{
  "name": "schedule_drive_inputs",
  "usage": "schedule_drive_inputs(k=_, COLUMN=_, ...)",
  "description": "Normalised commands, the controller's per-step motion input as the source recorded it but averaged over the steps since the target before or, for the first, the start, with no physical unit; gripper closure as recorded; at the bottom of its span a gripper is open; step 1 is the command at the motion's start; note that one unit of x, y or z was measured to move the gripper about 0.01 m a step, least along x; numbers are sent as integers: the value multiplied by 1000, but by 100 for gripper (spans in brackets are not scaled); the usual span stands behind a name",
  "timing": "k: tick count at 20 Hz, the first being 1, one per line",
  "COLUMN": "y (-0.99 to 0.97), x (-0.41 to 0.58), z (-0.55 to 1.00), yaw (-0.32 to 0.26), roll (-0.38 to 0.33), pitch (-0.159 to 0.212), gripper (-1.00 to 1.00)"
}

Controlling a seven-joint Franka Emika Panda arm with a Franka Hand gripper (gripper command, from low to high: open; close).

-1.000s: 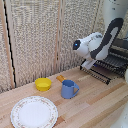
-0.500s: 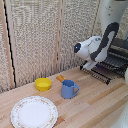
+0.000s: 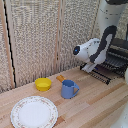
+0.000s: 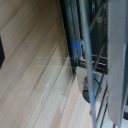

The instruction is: Position your gripper near the tray handle while precisely lining it up. Firmly yet gently grip the handle, ensuring a strong hold. Slide the tray into the oven in a steady manner until it's entirely inside. Relinquish the handle as it sits within the oven and extract your gripper with care.

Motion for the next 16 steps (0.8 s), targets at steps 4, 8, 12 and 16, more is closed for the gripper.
schedule_drive_inputs(k=4, y=-62, x=44, z=-168, yaw=21, roll=-65, pitch=11, gripper=100)
schedule_drive_inputs(k=8, y=-12, x=36, z=-176, yaw=21, roll=-81, pitch=13, gripper=100)
schedule_drive_inputs(k=12, y=-61, x=11, z=-124, yaw=32, roll=-66, pitch=10, gripper=100)
schedule_drive_inputs(k=16, y=-484, x=-74, z=92, yaw=35, roll=-12, pitch=-1, gripper=100)
